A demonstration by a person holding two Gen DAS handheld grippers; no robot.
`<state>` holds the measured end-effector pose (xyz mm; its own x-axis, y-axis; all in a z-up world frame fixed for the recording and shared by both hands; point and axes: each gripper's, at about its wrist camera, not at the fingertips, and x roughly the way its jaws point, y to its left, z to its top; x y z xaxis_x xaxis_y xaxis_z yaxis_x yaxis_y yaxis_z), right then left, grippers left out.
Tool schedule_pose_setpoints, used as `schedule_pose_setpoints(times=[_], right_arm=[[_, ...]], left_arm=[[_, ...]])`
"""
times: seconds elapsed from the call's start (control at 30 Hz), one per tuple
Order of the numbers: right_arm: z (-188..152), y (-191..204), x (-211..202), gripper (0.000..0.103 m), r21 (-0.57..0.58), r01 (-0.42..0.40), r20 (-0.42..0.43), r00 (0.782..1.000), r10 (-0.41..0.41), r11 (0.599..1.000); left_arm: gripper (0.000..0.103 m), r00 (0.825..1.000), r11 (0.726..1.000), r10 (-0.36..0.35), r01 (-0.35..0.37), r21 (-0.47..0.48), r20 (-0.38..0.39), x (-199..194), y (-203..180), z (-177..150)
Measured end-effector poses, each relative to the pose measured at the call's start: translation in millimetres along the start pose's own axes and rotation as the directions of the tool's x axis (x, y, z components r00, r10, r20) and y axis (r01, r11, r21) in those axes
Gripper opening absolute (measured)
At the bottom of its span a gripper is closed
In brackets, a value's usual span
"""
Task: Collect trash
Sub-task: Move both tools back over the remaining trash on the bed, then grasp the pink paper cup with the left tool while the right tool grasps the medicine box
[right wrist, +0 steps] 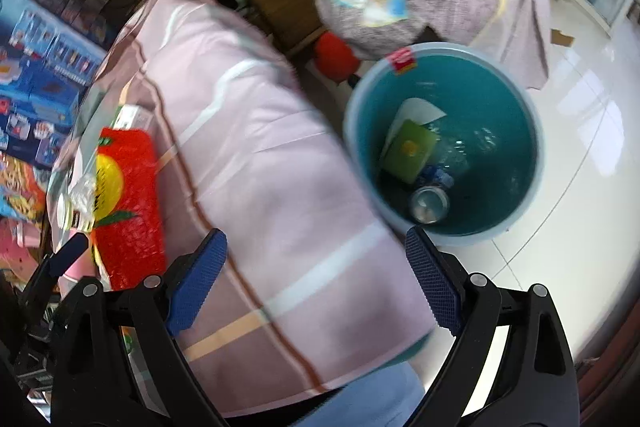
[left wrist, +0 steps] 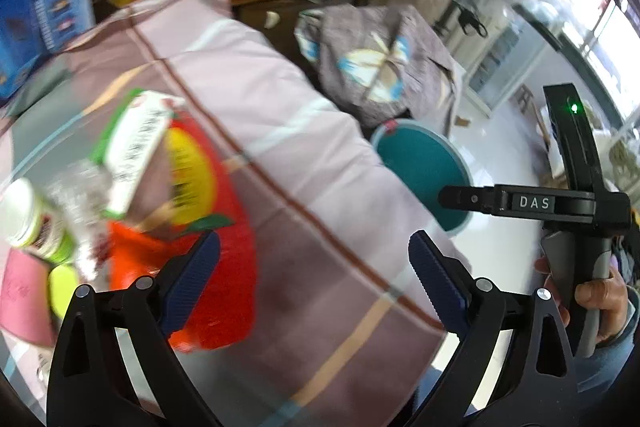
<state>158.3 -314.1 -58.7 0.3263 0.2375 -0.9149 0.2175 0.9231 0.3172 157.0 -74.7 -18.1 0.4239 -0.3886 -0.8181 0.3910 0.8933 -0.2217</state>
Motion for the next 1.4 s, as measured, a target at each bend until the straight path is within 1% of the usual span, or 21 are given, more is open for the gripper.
schedule_pose_setpoints(times=[0.3, 0.4, 0.5, 0.53, 0.7, 0.83, 0.9, 1.0, 1.13, 1.27, 1.3, 1.33, 1.37, 1.4], right_arm=[[-13.3, 83.0, 13.6, 0.087, -0.135, -0.002, -0.039, 0.999, -0.004, 0.991], [-16.6, 108.3, 18.2, 0.087, -0.173, 0.001, -0.051, 0.999, -0.010, 0.985], [-17.7, 132.0, 21.5, 0.087, -0.209, 0.004, -0.057, 0.998, -0.016, 0.978], [-18.2, 141.1, 22.2, 0.087, -0.222, 0.006, -0.058, 0.998, -0.020, 0.975], [-19.8, 179.1, 26.0, 0.087, -0.274, 0.007, -0.062, 0.998, -0.025, 0.962], [-21.4, 213.3, 28.6, 0.087, -0.327, 0.000, -0.063, 0.998, -0.022, 0.945], [-22.0, 227.3, 30.7, 0.087, -0.344, -0.006, -0.064, 0.998, -0.017, 0.939], [-21.0, 239.6, 33.5, 0.087, -0.353, -0.002, -0.062, 0.998, -0.021, 0.936], [-19.5, 250.5, 38.0, 0.087, -0.354, -0.002, -0.067, 0.998, -0.023, 0.935], [-22.3, 256.5, 40.9, 0.087, -0.361, -0.001, -0.072, 0.997, -0.027, 0.933], [-23.1, 257.0, 42.1, 0.087, -0.362, 0.002, -0.074, 0.997, -0.031, 0.932], [-23.4, 257.4, 43.0, 0.087, -0.363, 0.003, -0.076, 0.997, -0.033, 0.932], [-23.8, 257.2, 44.0, 0.087, -0.363, 0.004, -0.078, 0.996, -0.035, 0.932], [-23.9, 256.9, 44.6, 0.087, -0.362, 0.006, -0.078, 0.996, -0.037, 0.932]], left_arm=[[0.096, 0.996, 0.992, 0.075, -0.070, -0.101, 0.047, -40.1, 77.1, -22.7], [0.096, 0.993, 0.988, 0.109, -0.102, -0.117, 0.054, -50.1, 100.2, -30.2], [0.096, 0.983, 0.979, 0.174, -0.166, -0.122, 0.061, -62.3, 127.4, -38.7], [0.096, 0.977, 0.972, 0.203, -0.194, -0.129, 0.062, -67.4, 141.0, -42.0], [0.096, 0.962, 0.951, 0.268, -0.257, -0.169, 0.044, -80.0, 190.6, -55.3], [0.096, 0.960, 0.942, 0.282, -0.275, -0.195, 0.006, -77.8, 217.4, -65.1], [0.096, 0.963, 0.940, 0.267, -0.265, -0.214, -0.018, -72.9, 229.9, -70.5], [0.096, 0.967, 0.941, 0.251, -0.254, -0.224, -0.043, -65.6, 238.7, -75.1], [0.096, 0.968, 0.944, 0.242, -0.252, -0.213, -0.073, -51.8, 242.4, -75.7], [0.095, 0.968, 0.945, 0.237, -0.249, -0.214, -0.082, -42.5, 247.5, -74.8], [0.092, 0.968, 0.945, 0.237, -0.249, -0.215, -0.078, -42.2, 248.0, -75.1], [0.077, 0.968, 0.944, 0.238, -0.250, -0.215, -0.079, -42.4, 248.0, -75.3], [0.065, 0.970, 0.946, 0.227, -0.240, -0.218, -0.085, -40.9, 248.8, -75.3], [0.064, 0.972, 0.946, 0.220, -0.233, -0.225, -0.083, -40.6, 250.0, -75.5]])
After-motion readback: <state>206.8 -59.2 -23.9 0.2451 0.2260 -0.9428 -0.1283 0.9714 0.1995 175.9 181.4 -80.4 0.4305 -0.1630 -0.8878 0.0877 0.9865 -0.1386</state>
